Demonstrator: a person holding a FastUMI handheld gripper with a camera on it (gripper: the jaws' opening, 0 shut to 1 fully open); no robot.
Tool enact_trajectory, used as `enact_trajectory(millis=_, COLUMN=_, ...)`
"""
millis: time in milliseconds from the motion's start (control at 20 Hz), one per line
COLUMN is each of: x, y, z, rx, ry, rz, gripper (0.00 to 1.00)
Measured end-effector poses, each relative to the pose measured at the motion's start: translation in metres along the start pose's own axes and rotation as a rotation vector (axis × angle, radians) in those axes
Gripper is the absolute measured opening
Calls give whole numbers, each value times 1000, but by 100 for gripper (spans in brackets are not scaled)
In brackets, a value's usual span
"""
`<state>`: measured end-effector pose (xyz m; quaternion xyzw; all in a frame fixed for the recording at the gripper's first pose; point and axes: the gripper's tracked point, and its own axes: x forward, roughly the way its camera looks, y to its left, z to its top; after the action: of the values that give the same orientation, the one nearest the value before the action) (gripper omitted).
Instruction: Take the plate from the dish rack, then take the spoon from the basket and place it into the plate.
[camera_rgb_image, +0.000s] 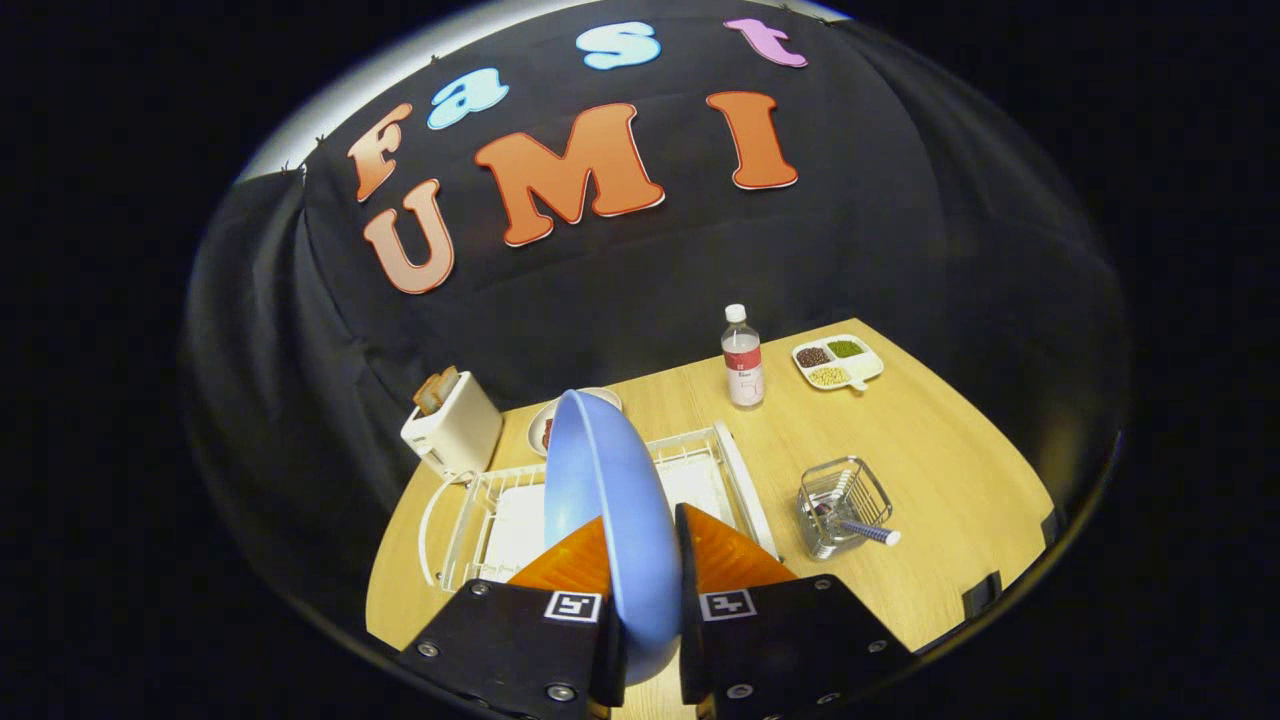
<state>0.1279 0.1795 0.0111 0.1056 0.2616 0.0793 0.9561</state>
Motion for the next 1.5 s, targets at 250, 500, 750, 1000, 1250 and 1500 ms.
enact_trajectory(millis=250, x=-31, y=-16, z=-58, rx=151, ry=37, rz=97, gripper=21)
enact_trajectory(millis=500, x=-26, y=-45, z=-130, rx=301, ry=117, rz=137, gripper=21)
enact_trajectory(millis=750, x=-13, y=-58, z=-188, rx=437, ry=190, rz=182, gripper=21)
enact_trajectory(millis=1000, x=4, y=-51, z=-223, rx=477, ry=258, rz=210, gripper=21)
enact_trajectory(millis=1250, x=12, y=-61, z=-229, rx=451, ry=253, rz=151, gripper=24)
enact_trajectory(millis=1500, x=8, y=-67, z=-231, rx=428, ry=252, rz=131, gripper=32)
